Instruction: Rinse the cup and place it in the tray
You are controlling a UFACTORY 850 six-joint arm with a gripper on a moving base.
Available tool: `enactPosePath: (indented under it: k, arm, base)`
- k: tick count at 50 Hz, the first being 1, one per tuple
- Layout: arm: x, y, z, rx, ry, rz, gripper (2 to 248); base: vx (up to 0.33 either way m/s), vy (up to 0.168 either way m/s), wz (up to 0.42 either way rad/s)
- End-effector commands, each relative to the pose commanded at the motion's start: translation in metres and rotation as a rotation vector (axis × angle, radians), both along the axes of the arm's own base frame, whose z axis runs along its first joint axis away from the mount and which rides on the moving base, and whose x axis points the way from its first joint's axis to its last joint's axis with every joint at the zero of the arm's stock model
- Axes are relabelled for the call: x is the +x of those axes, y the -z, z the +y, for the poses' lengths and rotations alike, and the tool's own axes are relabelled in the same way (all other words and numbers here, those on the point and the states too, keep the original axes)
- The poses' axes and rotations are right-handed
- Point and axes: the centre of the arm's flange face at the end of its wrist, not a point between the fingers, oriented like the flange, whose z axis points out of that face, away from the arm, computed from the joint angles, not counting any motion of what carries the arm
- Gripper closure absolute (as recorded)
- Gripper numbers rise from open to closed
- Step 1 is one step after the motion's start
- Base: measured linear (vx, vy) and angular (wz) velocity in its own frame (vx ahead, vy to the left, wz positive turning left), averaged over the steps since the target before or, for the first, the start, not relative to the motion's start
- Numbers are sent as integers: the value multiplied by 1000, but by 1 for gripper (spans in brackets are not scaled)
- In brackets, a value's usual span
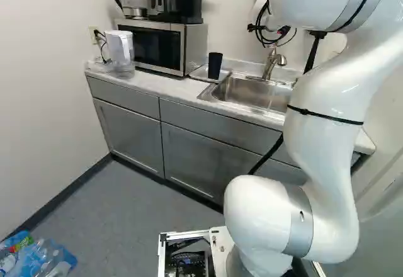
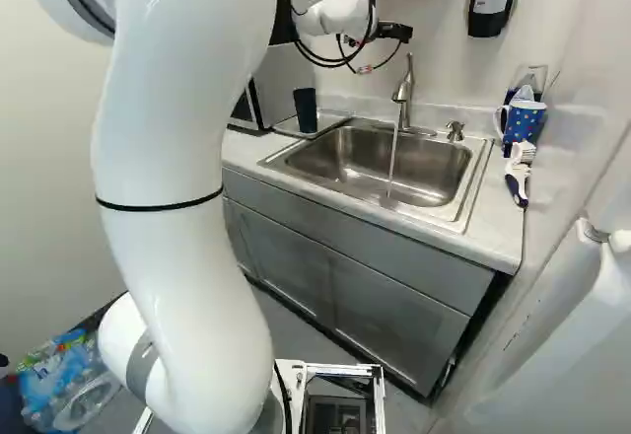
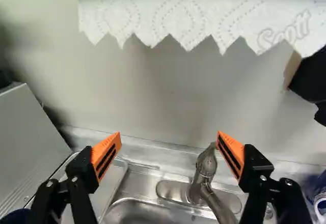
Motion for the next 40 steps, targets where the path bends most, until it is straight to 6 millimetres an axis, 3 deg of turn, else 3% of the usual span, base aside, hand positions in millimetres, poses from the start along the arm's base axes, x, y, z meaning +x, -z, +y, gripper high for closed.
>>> enactPosePath:
  k: [18,40]
  arm:
    - [14,2,-17,-3,16,-8,3]
    - [31,6,-18,0,9,0,3]
  base:
    - [0,0,0]
    - [0,0,0]
